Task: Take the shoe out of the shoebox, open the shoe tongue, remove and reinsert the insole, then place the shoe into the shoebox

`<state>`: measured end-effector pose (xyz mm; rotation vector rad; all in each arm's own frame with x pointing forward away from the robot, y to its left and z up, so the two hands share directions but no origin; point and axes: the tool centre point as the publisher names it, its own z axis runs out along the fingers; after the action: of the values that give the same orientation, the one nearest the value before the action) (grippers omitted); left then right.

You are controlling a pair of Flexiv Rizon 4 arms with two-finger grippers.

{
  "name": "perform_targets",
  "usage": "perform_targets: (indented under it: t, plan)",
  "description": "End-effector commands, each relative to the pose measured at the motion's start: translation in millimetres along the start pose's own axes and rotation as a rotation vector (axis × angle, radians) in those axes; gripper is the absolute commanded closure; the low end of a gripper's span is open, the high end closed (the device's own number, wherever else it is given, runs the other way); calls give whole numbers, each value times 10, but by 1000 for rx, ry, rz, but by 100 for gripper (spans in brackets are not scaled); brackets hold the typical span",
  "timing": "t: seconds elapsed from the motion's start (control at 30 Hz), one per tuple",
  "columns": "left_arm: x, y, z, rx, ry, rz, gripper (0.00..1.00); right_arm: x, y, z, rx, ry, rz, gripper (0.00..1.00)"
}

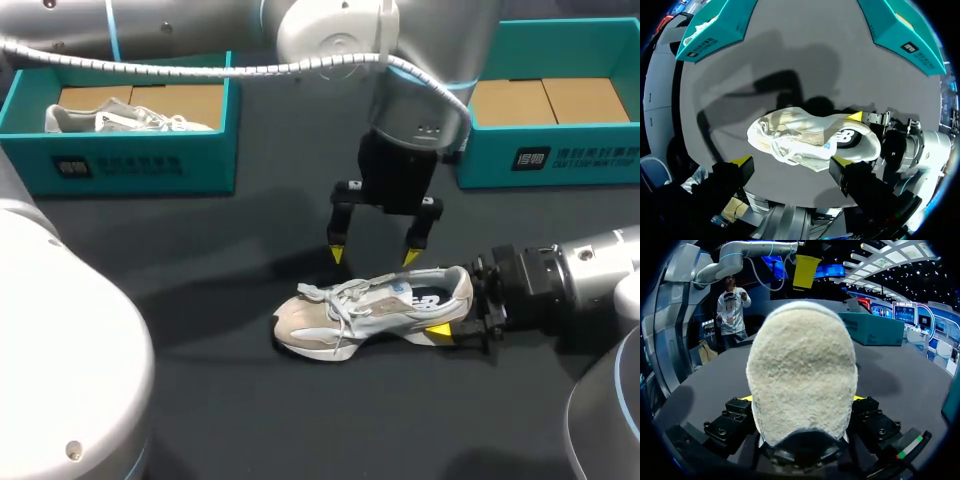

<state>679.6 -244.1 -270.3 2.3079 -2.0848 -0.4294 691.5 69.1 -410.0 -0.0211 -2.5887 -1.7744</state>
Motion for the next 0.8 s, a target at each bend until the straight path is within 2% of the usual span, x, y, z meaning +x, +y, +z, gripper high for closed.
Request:
perform_targets:
  t: [0.03,0.23,0.4,0.8]
  plan:
    - [215,53,58,3,-60,-61,0,11,-3,33,3,-2,0,100]
    - [316,110,144,-14,-83,-60,0,11,-3,33,3,-2,0,100]
    - [382,157,229,16,-108,-80,0,11,-3,33,3,-2,0,100]
    - [480,85,496,21,-152,-108,0,11,-3,33,3,-2,0,100]
